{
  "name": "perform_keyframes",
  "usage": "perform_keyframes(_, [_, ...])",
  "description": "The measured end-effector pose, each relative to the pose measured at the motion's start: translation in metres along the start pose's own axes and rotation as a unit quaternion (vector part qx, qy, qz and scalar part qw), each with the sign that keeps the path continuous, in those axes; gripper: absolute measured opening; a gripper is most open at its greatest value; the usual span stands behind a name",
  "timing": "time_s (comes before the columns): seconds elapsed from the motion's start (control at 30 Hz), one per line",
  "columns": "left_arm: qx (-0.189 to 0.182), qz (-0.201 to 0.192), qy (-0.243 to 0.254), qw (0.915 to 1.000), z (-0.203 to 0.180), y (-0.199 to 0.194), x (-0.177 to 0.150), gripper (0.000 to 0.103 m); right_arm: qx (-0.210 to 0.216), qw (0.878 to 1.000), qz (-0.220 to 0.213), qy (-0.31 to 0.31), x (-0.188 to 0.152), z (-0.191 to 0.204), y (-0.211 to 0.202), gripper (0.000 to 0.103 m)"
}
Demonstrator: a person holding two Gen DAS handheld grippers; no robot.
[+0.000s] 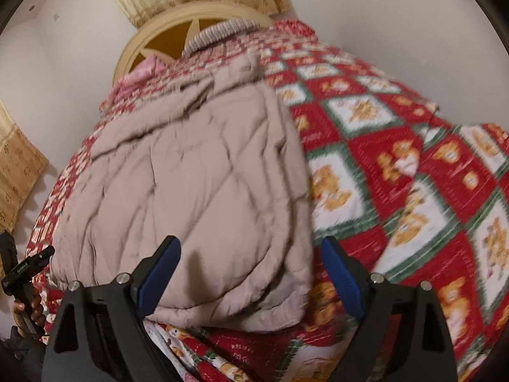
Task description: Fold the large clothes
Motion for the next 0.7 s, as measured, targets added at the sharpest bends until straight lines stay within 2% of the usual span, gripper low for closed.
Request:
perform_keyframes(0.07, [-0.017, -0.012, -0.018, 0.9996, 0.006, -0.005, -0.002, 0.071, 0.001, 1.0, 0.017, -0.007, -0.008, 0.003, 0.008, 0.092])
perform_keyframes(0.2, [-0.046, -0.018, -0.057, 0.9971, 0.012, -0.007, -0.004, 0.072, -0.008, 0.999, 0.018, -0.044, -0.013, 0.015, 0.01, 0.089])
perform_keyframes(0.23, [-0.06, -0.013, -0.064, 0.9961, 0.01, -0.006, -0.006, 0.072, -0.009, 0.999, 0.019, -0.048, -0.013, 0.015, 0.01, 0.08])
perform_keyframes(0.27, [-0.064, -0.01, -0.064, 0.9959, 0.008, -0.004, -0.006, 0.072, -0.003, 0.999, 0.021, -0.05, -0.014, 0.016, 0.01, 0.064])
perform_keyframes(0.37, [-0.055, -0.016, -0.034, 0.9978, 0.001, -0.005, -0.009, 0.072, 0.004, 0.998, 0.027, -0.055, -0.015, 0.018, 0.012, 0.046])
perform_keyframes(0.43, [-0.051, -0.021, -0.015, 0.9984, -0.004, -0.006, -0.012, 0.07, 0.009, 0.998, 0.03, -0.058, -0.015, 0.02, 0.013, 0.041])
perform_keyframes(0.47, [-0.053, -0.021, -0.011, 0.9983, -0.006, -0.007, -0.013, 0.066, 0.009, 0.998, 0.03, -0.056, -0.015, 0.021, 0.014, 0.039])
perform_keyframes(0.53, [-0.061, -0.01, -0.013, 0.998, -0.006, -0.005, -0.014, 0.036, 0.012, 0.998, 0.028, -0.049, -0.016, 0.02, 0.014, 0.033])
perform_keyframes(0.63, [-0.067, -0.006, -0.011, 0.9976, -0.008, -0.004, -0.013, 0.022, 0.015, 0.998, 0.025, -0.052, -0.011, 0.023, 0.01, 0.022])
perform_keyframes(0.7, [-0.077, -0.014, -0.01, 0.9969, -0.009, -0.007, -0.01, 0.018, 0.023, 0.998, 0.017, -0.052, -0.004, 0.028, 0.002, 0.019])
Point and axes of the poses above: each gripper's, at about its wrist camera, not at the fingertips, and y roughly the way its jaws point, z to its left, x to its top, the point moved 2 cm from there along y, roughly the way its jaws point, and after that the axes turned 14 degrees about -z, right-handed, at the moved point
